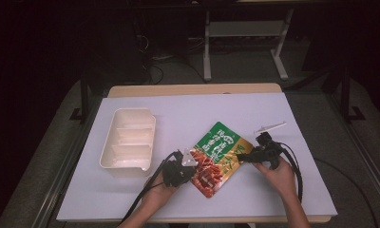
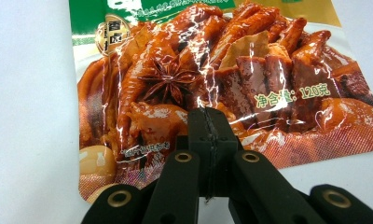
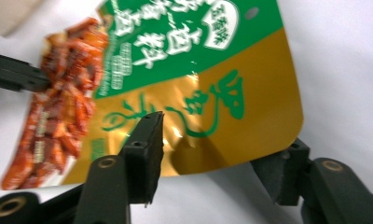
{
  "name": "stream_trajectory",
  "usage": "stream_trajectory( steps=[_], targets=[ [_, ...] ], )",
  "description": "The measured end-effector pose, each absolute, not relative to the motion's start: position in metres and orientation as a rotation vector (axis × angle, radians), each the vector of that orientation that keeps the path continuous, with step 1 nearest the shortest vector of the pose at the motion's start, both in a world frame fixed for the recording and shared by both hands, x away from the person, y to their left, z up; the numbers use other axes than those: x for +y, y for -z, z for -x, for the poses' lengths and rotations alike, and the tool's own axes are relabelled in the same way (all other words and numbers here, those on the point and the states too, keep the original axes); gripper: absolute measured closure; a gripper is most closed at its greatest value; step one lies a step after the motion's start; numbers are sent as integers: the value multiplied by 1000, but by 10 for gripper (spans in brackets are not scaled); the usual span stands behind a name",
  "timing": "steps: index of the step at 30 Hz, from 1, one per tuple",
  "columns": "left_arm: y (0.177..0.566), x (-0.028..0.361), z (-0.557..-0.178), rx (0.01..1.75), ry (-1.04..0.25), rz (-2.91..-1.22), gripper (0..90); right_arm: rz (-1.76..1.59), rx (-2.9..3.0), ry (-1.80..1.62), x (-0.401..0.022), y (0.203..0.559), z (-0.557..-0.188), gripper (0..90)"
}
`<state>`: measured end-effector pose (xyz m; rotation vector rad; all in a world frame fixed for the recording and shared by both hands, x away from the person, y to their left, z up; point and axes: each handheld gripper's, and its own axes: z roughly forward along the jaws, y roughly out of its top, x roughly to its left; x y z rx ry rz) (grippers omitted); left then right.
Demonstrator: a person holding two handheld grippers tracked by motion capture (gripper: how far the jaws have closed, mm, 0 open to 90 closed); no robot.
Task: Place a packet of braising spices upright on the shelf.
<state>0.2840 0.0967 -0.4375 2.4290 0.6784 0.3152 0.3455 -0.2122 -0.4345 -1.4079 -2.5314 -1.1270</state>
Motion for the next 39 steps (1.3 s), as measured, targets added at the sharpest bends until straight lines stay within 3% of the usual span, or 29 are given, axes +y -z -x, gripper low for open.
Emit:
stream_trajectory(
  steps=[12,23,39],
  targets=[
    [437,96,-284,672,-323,-2433,900,1336,-2450,1226,-210,440,-340,538],
    [437,95,-284,670,-326,-2443,900,1355,-2302,1309,-226,450,-333,748],
    [436,92,-283,666,-335,-2447,900,1319,-2353,1264,-189,452,-337,676]
  ],
)
